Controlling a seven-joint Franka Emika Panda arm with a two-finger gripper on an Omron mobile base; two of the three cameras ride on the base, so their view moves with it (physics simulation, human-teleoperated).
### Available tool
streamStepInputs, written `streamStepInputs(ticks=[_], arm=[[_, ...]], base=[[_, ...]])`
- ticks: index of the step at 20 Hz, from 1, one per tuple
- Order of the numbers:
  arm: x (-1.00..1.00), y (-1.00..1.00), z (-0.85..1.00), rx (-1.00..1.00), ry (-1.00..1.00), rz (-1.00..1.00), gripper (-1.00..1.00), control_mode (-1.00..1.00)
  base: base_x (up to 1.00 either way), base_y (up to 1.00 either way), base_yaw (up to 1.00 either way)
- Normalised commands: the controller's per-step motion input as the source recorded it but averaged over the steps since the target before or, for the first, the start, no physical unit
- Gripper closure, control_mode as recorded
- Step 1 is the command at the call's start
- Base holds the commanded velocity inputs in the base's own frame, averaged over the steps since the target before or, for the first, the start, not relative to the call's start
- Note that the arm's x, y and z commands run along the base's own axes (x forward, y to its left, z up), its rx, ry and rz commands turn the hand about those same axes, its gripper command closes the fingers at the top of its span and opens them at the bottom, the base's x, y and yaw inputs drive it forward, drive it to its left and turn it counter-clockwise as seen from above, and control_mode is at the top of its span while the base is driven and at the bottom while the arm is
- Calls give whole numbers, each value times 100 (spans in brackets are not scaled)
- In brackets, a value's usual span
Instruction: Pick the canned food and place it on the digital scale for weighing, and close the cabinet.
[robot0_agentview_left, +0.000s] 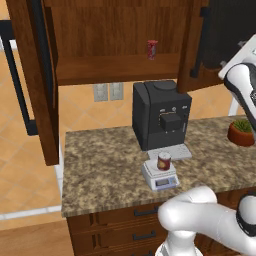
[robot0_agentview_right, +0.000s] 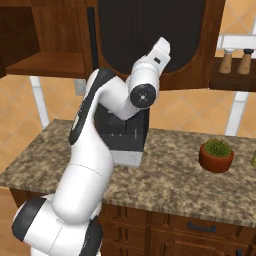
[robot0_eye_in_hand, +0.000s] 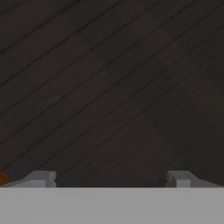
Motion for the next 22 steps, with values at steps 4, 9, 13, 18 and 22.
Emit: streamStepInputs(ticks=[4, 9, 13, 18, 22], arm=[[71, 0, -23, 0, -4, 0, -100, -100], [89, 0, -38, 0, -5, 0, -100, -100], [80, 0, -49, 1, -11, 0, -100, -100], [59, 0, -52, 0, -13, 0, -100, -100], [-74, 5, -1, 6, -6, 0, -100, -100]], base=[[0, 0, 0], [0, 0, 0], [0, 0, 0], [0, 0, 0], [0, 0, 0]])
